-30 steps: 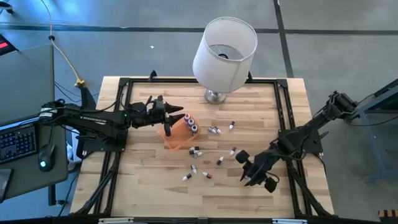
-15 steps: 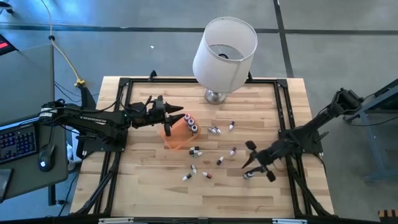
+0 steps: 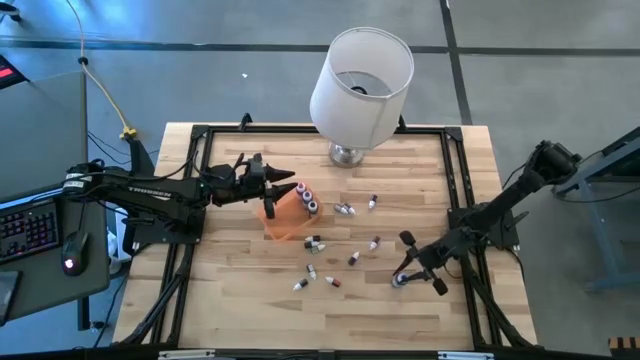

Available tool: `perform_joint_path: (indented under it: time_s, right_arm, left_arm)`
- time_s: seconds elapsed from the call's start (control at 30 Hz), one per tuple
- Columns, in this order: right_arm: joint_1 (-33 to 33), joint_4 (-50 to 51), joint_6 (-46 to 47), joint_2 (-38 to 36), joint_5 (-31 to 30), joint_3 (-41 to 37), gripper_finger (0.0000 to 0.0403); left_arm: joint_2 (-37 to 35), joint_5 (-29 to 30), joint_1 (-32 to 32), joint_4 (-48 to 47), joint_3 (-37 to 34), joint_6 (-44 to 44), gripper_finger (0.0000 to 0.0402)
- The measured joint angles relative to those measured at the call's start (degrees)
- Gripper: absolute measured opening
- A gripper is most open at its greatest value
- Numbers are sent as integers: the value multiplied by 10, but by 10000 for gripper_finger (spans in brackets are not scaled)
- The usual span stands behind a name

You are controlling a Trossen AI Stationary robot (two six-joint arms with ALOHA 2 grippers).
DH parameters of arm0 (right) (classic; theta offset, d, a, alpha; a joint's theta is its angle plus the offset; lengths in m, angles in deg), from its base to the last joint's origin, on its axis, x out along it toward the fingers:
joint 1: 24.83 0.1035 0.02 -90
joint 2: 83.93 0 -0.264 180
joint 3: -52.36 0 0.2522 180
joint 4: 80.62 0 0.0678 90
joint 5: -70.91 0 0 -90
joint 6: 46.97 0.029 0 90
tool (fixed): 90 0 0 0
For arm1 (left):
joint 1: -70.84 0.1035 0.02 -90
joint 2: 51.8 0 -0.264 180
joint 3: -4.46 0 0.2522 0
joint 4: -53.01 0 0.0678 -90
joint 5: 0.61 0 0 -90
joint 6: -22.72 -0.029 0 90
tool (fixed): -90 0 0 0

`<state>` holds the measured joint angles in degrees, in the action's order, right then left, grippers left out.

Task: Pick & Place food coloring
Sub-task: Put the large blue food coloring bottle into the bin

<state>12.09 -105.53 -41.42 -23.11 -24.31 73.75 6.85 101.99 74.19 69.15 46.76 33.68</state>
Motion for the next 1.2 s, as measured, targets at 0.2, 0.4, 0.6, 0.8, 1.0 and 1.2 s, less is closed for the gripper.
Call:
perform_joint_path:
  time_s: [0.2,0.4,0.6,0.8,1.0,1.2]
  right_arm:
    - [2,-3,1,40,-7,0,103]
    - [1,-9,34,56,-9,0,103]
    - [1,-8,32,56,-50,0,103]
    - [1,-2,2,56,-85,1,87]
    - [1,-4,-20,56,-119,2,30]
    - [-32,-64,-34,58,-166,8,30]
  left_arm:
    - [0,1,0,0,0,0,159]
    - [0,1,0,0,0,0,159]
    - [0,2,0,0,0,0,159]
    - [0,1,0,0,0,0,159]
    - [0,1,0,0,0,0,159]
    - [0,1,0,0,0,-1,159]
